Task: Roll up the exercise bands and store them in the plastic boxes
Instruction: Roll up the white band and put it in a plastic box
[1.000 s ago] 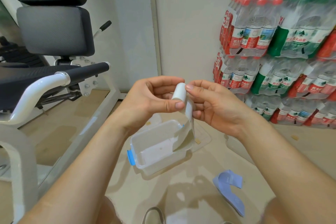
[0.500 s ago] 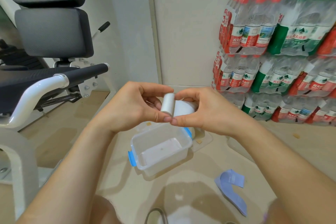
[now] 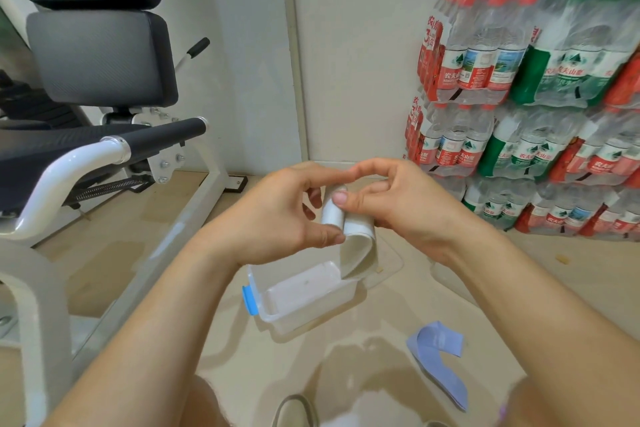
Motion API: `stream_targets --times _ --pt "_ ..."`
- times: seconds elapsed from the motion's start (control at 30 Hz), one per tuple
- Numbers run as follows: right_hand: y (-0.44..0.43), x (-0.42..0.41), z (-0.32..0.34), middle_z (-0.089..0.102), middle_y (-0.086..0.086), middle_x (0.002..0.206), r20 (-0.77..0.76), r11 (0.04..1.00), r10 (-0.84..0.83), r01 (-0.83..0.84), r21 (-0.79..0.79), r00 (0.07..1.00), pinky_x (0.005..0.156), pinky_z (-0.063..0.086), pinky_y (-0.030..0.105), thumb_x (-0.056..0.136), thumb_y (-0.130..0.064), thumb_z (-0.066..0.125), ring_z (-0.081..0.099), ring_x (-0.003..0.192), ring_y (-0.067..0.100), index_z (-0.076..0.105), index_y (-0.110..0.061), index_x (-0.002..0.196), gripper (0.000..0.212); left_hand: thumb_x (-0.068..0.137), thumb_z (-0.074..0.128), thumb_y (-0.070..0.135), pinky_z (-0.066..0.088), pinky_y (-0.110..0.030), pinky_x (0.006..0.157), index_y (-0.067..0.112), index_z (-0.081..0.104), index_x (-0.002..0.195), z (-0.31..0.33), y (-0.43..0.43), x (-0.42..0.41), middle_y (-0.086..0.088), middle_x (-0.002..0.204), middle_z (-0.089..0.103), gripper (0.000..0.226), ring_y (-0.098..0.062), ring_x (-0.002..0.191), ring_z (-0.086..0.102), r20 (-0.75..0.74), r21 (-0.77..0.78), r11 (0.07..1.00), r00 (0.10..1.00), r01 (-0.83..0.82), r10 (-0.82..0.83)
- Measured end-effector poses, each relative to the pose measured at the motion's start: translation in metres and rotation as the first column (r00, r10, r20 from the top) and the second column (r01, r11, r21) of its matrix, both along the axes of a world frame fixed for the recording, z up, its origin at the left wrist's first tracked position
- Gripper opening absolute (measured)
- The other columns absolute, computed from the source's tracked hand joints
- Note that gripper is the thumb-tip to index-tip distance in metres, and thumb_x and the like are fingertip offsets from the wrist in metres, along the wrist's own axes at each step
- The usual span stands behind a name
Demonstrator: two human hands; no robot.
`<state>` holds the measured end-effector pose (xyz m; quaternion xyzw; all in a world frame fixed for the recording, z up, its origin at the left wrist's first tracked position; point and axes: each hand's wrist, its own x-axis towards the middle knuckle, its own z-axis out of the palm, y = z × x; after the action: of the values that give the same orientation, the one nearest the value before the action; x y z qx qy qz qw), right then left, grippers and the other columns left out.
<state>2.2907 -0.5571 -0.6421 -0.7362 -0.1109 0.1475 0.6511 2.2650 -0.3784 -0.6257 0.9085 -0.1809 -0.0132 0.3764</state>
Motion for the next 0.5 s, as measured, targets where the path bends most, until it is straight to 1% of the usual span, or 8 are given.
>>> stream_targets --times 0.03,0.1,0.17,0.23,0.3,0.33,0.43,0.5 --pt "-0.0006 0.0011 0.0011 0.074 0.019 0.092 -0.070 0.993 0.021 -0.012 0.120 0.997 0.073 0.056 0.038 0.077 -0.014 0.075 0.071 0.078 0.028 0.060 -0.009 0.109 0.036 0.064 0.084 0.024 0.053 -0.028 0.080 0.040 0.055 0.128 0.0007 -0.0011 -0.0004 0.006 0.107 0.060 0.072 -0.012 0.092 0.056 -0.018 -0.084 0.996 1.000 0.006 -0.007" --pt "-0.0020 0.0026 0.0038 0.071 0.024 0.100 -0.184 0.947 0.067 -0.004 0.320 0.981 0.068 0.056 0.036 0.075 -0.011 0.072 0.068 0.076 0.030 0.056 -0.003 0.115 0.043 0.062 0.084 0.021 0.052 -0.023 0.076 0.036 0.053 0.128 0.0021 -0.0035 -0.0007 0.004 0.111 0.062 0.075 -0.011 0.097 0.058 -0.066 -0.295 0.955 0.998 -0.009 -0.011" --pt "-0.0025 0.0029 0.0047 0.066 0.026 0.103 -0.217 0.912 0.098 0.000 0.410 0.971 0.066 0.055 0.035 0.072 -0.015 0.071 0.063 0.075 0.029 0.054 0.001 0.121 0.054 0.060 0.083 0.017 0.052 -0.022 0.075 0.032 0.056 0.124 0.0022 -0.0070 -0.0009 0.001 0.111 0.066 0.070 -0.014 0.099 0.061 -0.103 -0.452 0.892 0.994 -0.025 -0.024" --pt "-0.0027 0.0029 0.0049 0.063 0.023 0.097 -0.217 0.894 0.110 -0.001 0.448 0.970 0.063 0.054 0.033 0.072 -0.017 0.069 0.059 0.072 0.027 0.054 0.002 0.123 0.057 0.060 0.082 0.015 0.054 -0.025 0.077 0.027 0.061 0.116 0.0023 -0.0101 -0.0010 -0.002 0.108 0.070 0.061 -0.019 0.099 0.064 -0.121 -0.520 0.853 0.992 -0.044 -0.023" --pt "-0.0028 0.0029 0.0050 0.062 0.019 0.091 -0.209 0.895 0.113 -0.009 0.445 0.971 0.058 0.053 0.029 0.073 -0.019 0.069 0.060 0.068 0.023 0.057 -0.004 0.118 0.048 0.058 0.083 0.011 0.056 -0.027 0.079 0.023 0.065 0.111 0.0035 -0.0101 -0.0010 -0.009 0.105 0.072 0.058 -0.023 0.093 0.066 -0.128 -0.556 0.829 0.992 -0.055 -0.020" --pt "-0.0032 0.0036 0.0044 0.062 0.018 0.091 -0.193 0.908 0.119 -0.028 0.419 0.974 0.057 0.051 0.027 0.075 -0.020 0.069 0.060 0.067 0.022 0.058 -0.007 0.114 0.043 0.057 0.083 0.008 0.056 -0.026 0.077 0.022 0.066 0.110 0.0046 -0.0090 -0.0010 -0.009 0.102 0.073 0.058 -0.021 0.089 0.067 -0.127 -0.571 0.819 0.992 -0.054 -0.024" --pt "-0.0054 0.0062 0.0006 0.061 0.012 0.098 -0.106 0.971 0.143 -0.119 0.208 0.984 0.066 0.040 0.031 0.090 -0.028 0.060 0.056 0.081 0.021 0.062 -0.007 0.114 0.032 0.052 0.085 0.004 0.054 -0.021 0.071 0.019 0.066 0.110 0.0084 -0.0042 -0.0015 -0.003 0.096 0.075 0.063 -0.014 0.085 0.069 -0.125 -0.587 0.808 0.992 -0.050 -0.030" --pt "-0.0074 0.0064 -0.0003 0.064 0.005 0.095 -0.082 0.987 0.143 -0.137 0.080 0.986 0.063 0.036 0.027 0.096 -0.029 0.052 0.054 0.081 0.016 0.067 -0.011 0.114 0.029 0.049 0.081 0.005 0.053 -0.020 0.069 0.017 0.065 0.110 0.0097 -0.0011 -0.0024 -0.004 0.097 0.075 0.064 -0.013 0.085 0.070 -0.129 -0.584 0.810 0.991 -0.054 -0.026"
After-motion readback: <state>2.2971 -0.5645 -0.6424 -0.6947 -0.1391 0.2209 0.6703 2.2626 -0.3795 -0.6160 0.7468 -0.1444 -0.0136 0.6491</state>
